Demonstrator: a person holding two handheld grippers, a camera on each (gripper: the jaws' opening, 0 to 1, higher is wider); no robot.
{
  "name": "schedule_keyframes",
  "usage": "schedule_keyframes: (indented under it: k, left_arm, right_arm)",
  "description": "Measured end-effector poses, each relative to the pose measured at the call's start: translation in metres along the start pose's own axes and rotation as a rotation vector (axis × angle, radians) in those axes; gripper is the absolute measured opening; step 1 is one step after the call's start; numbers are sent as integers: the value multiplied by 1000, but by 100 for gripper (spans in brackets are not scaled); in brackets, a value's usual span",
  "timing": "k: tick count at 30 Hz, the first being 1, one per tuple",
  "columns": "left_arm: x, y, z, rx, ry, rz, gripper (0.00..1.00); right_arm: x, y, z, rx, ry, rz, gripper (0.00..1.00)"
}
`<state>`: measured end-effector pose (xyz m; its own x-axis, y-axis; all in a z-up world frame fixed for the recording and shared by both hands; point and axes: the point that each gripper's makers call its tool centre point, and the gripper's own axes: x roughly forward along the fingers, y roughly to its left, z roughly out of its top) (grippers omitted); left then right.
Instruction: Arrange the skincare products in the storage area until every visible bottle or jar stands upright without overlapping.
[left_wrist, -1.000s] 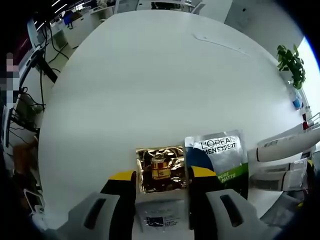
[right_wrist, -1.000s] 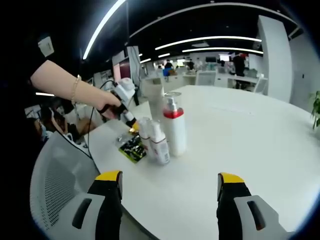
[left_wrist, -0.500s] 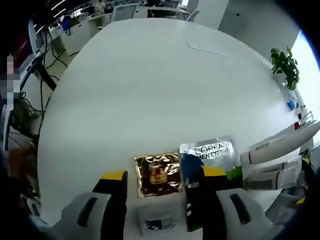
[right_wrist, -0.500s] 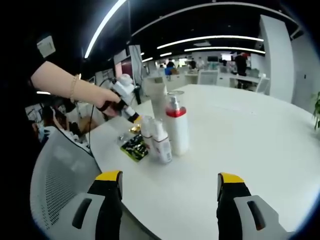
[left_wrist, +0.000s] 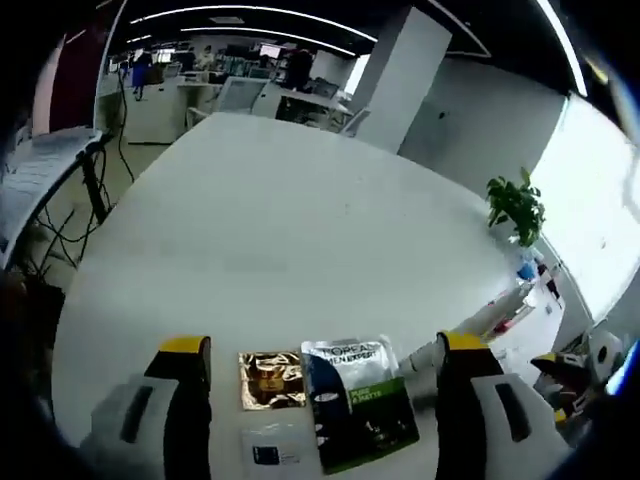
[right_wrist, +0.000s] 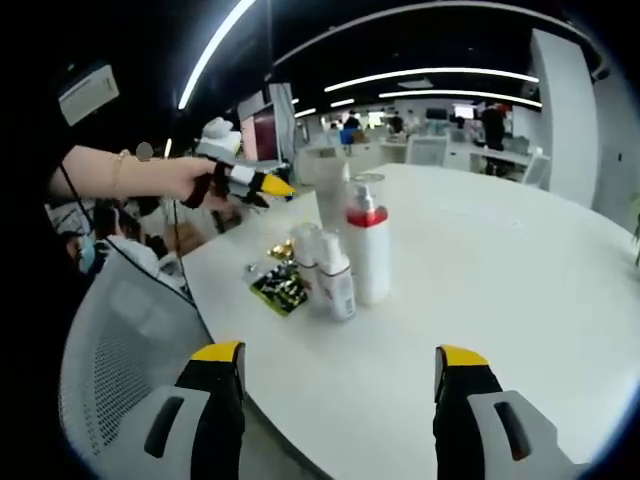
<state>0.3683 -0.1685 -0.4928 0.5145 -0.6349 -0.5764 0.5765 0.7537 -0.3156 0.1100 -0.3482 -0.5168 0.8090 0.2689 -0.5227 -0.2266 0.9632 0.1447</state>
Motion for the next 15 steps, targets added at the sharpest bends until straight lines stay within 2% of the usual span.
schedule_keyframes:
  k: [3,5,6,8,10,13,15]
  left_arm:
    - [-10,1,-5,43,-6,-9,99]
    - [-20,3,-11,100,-9,-11,99]
    - [-32,-2,-19,145,-15,-18,99]
    - [-40,0,-18,203,-51,-21,99]
    - [-49,-6,-26,228,-59,-13,99]
    - [-57,-13,-31,314,-101,-23,99]
    - [-65,-16,-43,301,-103,-22,99]
  right_arm:
    - [0,1,-1,-6,1,2,80]
    - [0,1,-2,-9,5,3,80]
    - [0,1,-2,-10,4,3,80]
    - [-1,1,-2,-11,3,2,80]
    - [-1,2,-2,-13,3,1,80]
    - [-1,2,-1,-20,0,2,80]
    - [-1,2,1,-18,-8,3,81]
